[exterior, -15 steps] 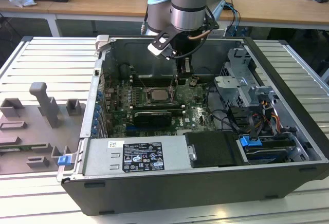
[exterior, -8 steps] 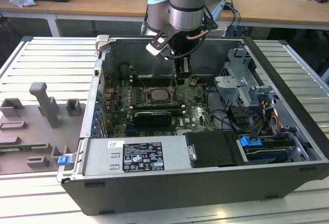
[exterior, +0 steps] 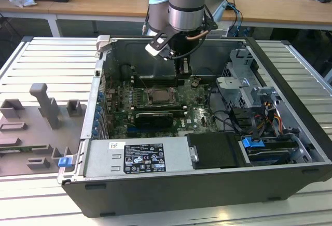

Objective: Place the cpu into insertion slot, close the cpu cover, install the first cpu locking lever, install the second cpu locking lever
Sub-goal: 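Close the cpu cover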

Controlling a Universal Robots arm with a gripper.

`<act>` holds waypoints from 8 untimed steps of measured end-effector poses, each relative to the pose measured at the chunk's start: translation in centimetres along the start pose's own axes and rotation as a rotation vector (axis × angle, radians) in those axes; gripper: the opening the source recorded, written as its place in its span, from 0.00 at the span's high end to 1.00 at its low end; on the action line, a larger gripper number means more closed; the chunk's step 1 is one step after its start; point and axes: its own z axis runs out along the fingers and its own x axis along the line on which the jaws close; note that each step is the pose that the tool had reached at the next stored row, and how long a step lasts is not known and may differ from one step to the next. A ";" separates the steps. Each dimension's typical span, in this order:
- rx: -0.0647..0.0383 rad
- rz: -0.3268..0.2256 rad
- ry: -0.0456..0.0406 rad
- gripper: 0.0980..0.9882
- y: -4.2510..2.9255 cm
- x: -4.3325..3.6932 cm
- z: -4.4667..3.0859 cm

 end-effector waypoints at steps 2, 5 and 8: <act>0.000 0.000 0.0000 0.99 -0.13 0.00 -0.01; 0.000 0.000 -0.0001 0.99 -0.40 0.01 -0.02; -0.001 0.000 -0.0002 0.99 -1.35 0.02 0.07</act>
